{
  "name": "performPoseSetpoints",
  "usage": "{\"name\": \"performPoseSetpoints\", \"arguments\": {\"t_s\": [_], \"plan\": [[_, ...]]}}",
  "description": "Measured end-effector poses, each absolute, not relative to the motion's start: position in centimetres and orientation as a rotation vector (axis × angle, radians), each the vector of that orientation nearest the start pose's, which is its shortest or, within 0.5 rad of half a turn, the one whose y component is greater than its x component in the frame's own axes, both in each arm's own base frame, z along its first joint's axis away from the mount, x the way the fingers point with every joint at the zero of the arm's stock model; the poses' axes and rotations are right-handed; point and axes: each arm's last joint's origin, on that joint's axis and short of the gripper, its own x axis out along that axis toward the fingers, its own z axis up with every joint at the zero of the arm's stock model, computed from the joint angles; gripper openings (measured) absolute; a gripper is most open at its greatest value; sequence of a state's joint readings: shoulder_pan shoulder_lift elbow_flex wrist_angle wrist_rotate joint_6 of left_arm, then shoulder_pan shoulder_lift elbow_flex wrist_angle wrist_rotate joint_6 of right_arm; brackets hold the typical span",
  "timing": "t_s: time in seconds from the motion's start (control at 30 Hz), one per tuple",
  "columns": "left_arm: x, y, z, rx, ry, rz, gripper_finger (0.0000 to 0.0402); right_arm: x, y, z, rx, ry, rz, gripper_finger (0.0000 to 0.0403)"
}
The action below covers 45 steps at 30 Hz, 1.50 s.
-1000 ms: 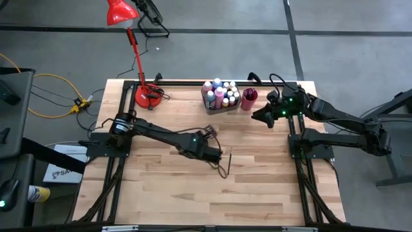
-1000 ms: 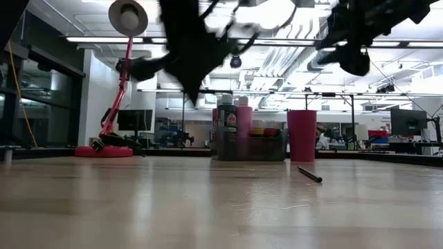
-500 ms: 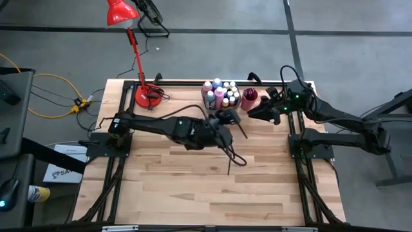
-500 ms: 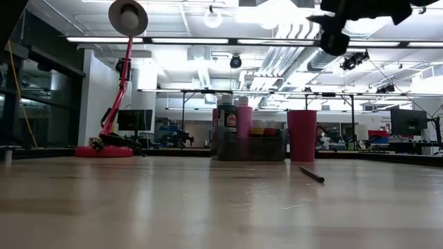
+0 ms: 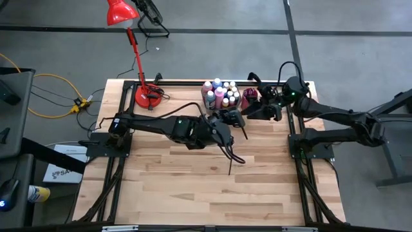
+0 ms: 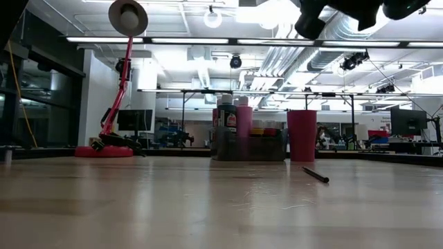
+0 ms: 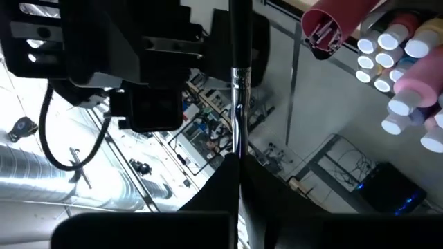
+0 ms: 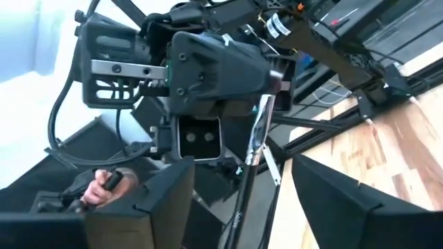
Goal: Pick & Place Paint Supplies
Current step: Put the black paintbrush into the red cup
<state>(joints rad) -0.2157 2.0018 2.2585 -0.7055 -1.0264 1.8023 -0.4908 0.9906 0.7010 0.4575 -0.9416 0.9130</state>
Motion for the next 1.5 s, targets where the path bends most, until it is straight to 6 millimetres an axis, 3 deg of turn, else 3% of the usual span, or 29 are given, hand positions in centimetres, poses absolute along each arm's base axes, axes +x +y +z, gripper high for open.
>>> {"name": "performPoseSetpoints", "arguments": {"t_s": [0.2,0.4,1.07,1.5], "plan": [[42.2,-6.7,42.8,1.932,1.021,0.238,0.0000,21.5,-8.9,31.5,0.794,0.072,0.454,0.0243],[42.2,-6.7,42.8,1.929,1.020,0.240,0.0000,22.8,-9.5,30.9,0.806,0.049,0.510,0.0220],[42.5,-6.0,42.3,1.902,1.003,0.221,0.0000,23.1,-9.4,31.1,0.741,0.031,0.578,0.0015],[42.5,-6.0,42.3,1.880,0.999,0.232,0.0000,23.1,-9.4,31.1,0.721,0.015,0.569,0.0003]]}}
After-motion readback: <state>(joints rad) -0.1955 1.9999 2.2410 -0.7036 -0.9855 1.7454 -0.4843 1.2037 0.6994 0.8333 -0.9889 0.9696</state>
